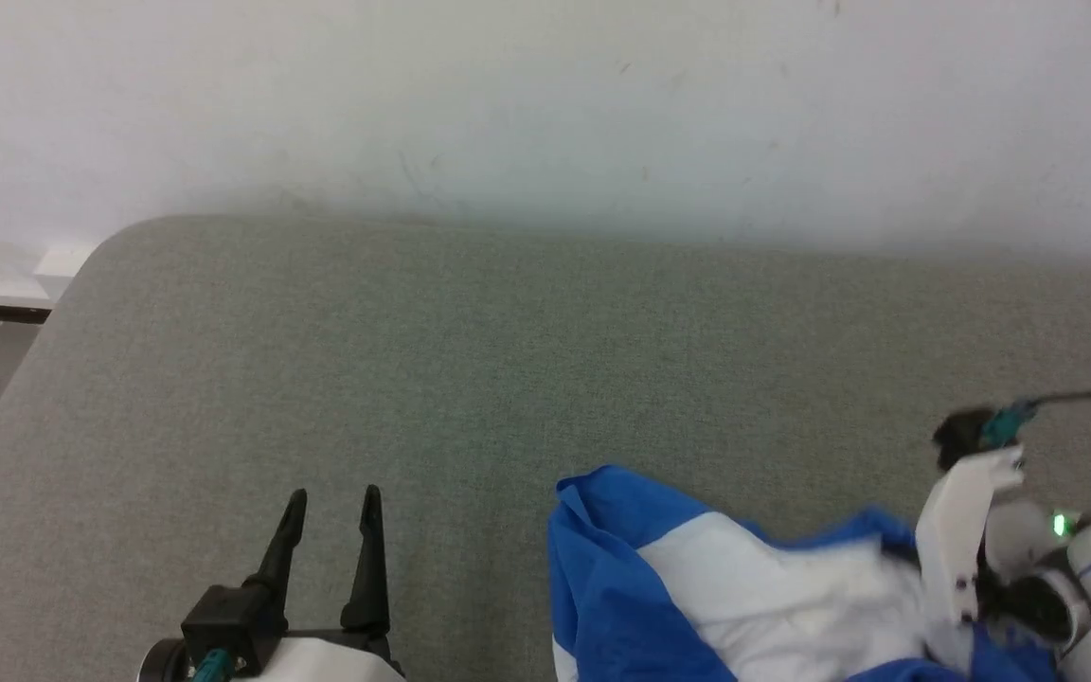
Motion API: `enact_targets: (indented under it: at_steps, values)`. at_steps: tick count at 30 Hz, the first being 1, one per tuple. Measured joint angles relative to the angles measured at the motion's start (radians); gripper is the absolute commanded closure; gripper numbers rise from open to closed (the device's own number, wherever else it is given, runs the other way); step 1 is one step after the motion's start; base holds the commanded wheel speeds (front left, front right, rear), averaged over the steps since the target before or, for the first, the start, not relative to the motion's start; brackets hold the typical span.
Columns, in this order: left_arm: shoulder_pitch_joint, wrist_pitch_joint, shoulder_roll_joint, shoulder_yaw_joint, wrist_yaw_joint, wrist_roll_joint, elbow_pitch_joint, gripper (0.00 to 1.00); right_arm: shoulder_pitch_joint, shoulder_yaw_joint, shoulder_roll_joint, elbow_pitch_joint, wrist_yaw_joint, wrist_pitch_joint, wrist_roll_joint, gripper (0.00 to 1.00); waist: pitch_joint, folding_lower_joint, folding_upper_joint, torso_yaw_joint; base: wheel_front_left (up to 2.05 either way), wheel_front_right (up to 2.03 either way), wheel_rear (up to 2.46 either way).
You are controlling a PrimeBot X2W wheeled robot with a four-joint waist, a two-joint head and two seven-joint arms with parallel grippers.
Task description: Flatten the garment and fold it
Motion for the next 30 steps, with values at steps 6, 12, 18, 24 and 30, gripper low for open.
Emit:
enact_targets:
  at_steps: [6,12,18,24,30]
  values:
    - [-0.009,0.000,-0.004,0.003,-0.017,0.009,0.000,0.00,-0.178,-0.067,-0.042,-0.039,0.000,-0.366,-0.090,1.00,0.014,0.0001,-0.0002,-0.004,0.00,0.00,0.00]
    - [-0.028,0.000,-0.017,-0.001,-0.030,0.017,0.006,0.00,-0.223,-0.110,-0.033,0.149,0.000,-0.503,-0.141,0.94,0.039,0.0001,-0.0002,0.000,0.00,0.00,0.00]
    - [-0.033,0.000,-0.029,-0.006,-0.036,0.017,0.021,0.00,-0.210,-0.142,0.038,0.333,0.000,-0.695,-0.179,0.00,0.050,0.0000,-0.0002,0.003,0.00,0.00,0.00]
    - [-0.035,0.000,-0.031,0.003,-0.037,0.025,0.039,0.00,-0.178,-0.193,0.068,0.319,0.000,-0.986,-0.256,0.00,0.023,-0.0001,-0.0002,-0.005,0.00,0.00,0.00]
    - [0.005,0.000,-0.030,0.023,-0.030,0.031,0.053,0.00,0.003,-0.269,0.120,0.114,0.000,-1.020,-0.337,0.00,-0.031,-0.0002,-0.0002,-0.027,0.00,0.00,0.00]
